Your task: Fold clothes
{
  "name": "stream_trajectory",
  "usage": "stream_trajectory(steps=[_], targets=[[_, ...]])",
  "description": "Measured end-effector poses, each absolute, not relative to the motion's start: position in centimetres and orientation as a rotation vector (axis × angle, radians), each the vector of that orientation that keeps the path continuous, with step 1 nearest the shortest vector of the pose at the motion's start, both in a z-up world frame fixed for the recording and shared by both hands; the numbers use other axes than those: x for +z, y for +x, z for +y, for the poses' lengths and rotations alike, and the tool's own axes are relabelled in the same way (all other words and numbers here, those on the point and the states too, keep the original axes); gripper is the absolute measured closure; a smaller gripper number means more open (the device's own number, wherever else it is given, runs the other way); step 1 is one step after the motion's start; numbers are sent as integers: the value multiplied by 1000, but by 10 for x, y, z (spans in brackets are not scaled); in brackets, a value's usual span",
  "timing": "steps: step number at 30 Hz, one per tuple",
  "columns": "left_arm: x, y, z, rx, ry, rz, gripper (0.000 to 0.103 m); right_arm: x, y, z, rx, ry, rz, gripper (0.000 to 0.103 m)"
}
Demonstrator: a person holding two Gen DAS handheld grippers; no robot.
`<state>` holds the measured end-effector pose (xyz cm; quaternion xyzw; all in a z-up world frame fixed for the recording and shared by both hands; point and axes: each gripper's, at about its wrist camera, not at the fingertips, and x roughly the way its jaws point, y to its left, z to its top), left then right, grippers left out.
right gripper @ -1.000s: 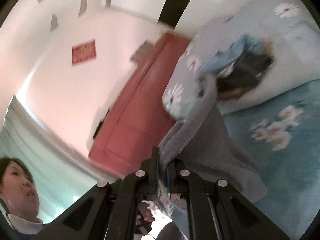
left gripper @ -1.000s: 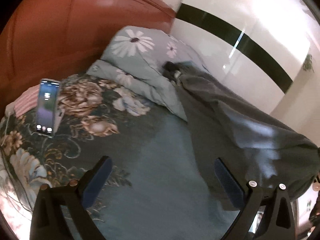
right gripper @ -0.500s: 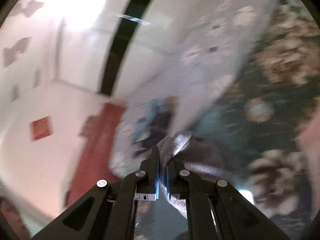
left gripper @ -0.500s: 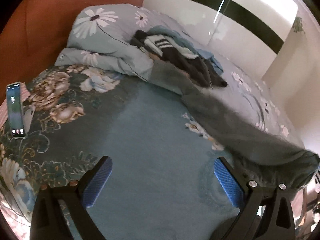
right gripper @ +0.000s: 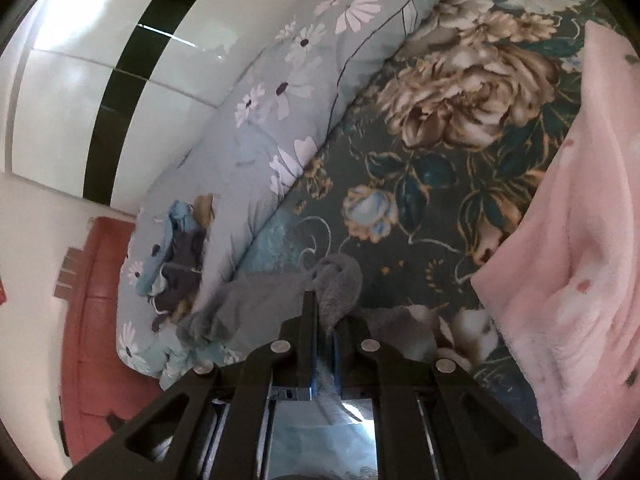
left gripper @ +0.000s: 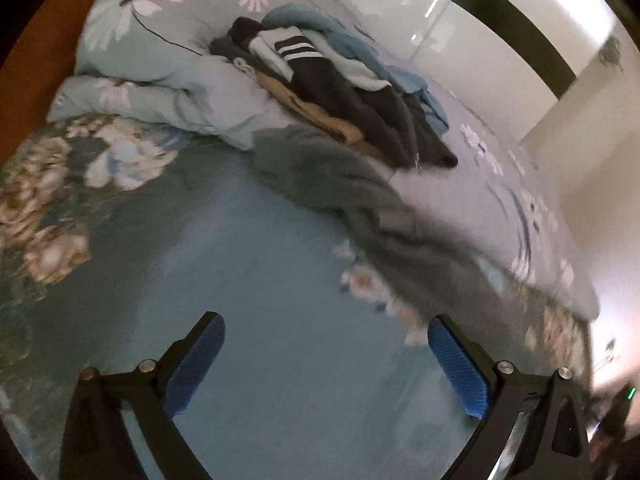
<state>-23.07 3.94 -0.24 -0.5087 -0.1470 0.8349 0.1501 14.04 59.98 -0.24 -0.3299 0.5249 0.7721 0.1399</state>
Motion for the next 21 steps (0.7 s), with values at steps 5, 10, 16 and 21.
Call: stream_trajectory(steps=[5, 10, 16, 21], targets=[[-39, -298, 76, 2249, -1563, -652, 0, -9, 131, 597, 2228, -1004, 1515, 95], [-81, -338, 109, 2161, -1689, -771, 1, -18, 122, 593, 2222, -1062, 1506, 95], [-107, -354, 131, 2087, -1769, -859, 31, -26, 116, 595, 2212, -1088, 1519, 95], [-103, -346, 132, 2089, -1742, -911, 97, -30, 121, 596, 2193, -1070, 1557, 95]])
